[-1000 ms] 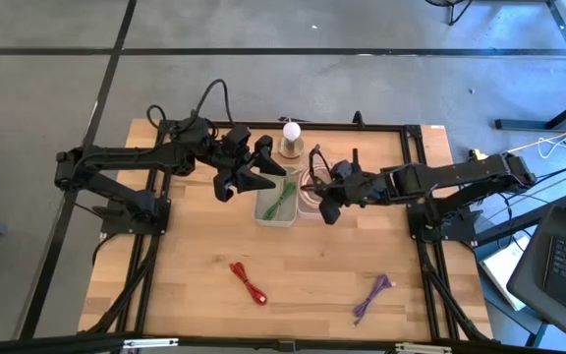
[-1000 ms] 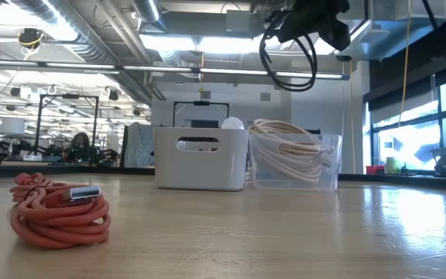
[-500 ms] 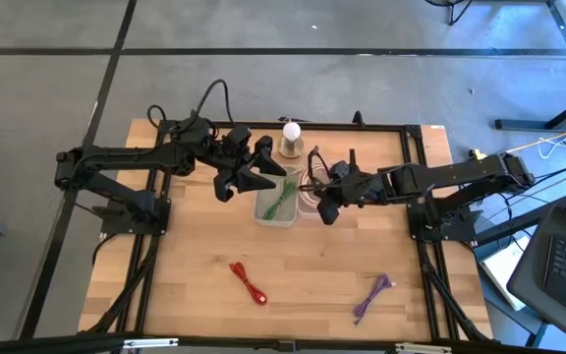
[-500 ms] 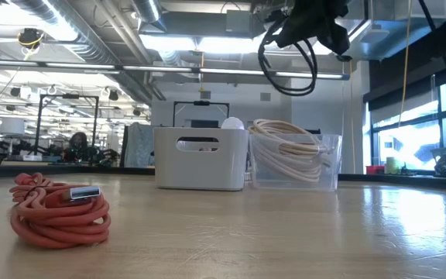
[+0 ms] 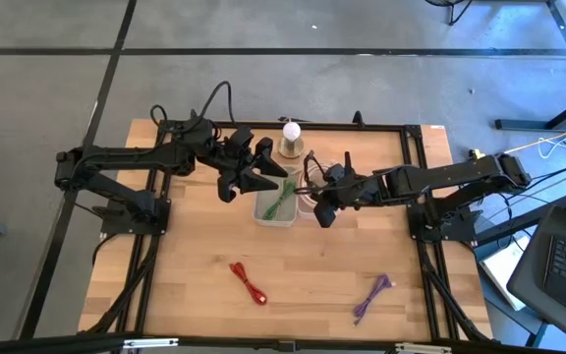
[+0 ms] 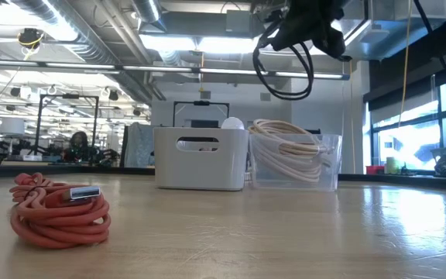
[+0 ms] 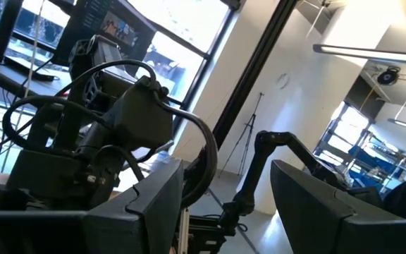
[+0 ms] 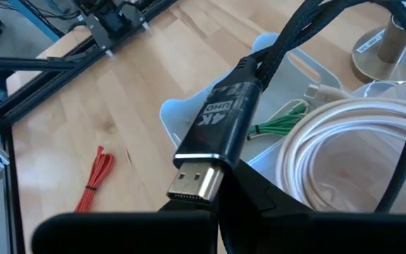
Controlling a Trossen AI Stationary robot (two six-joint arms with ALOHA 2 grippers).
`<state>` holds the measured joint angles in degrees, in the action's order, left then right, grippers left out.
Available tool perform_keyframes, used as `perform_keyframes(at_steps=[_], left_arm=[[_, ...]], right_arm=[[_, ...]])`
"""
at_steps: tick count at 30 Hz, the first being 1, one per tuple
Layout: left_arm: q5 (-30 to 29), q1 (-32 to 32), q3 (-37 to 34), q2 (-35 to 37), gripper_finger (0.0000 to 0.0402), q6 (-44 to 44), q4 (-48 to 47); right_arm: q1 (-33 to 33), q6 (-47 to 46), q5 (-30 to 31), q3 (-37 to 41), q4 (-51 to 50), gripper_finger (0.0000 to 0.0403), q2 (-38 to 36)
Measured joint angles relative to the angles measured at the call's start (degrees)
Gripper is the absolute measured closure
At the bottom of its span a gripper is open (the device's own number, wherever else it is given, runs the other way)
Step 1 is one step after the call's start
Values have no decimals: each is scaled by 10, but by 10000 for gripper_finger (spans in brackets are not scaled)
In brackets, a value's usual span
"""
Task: Pick and place USB-C Cables
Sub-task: Put the black usb cable into the transparent bin
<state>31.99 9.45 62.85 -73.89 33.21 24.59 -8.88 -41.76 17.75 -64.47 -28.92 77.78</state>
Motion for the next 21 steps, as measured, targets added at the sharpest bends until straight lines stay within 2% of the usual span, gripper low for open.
perform_keyframes(at_steps=[21], left_arm=[[-3,0,0,0,194,-10,0]], right_arm=[[0,2,0,0,-1,392,0]])
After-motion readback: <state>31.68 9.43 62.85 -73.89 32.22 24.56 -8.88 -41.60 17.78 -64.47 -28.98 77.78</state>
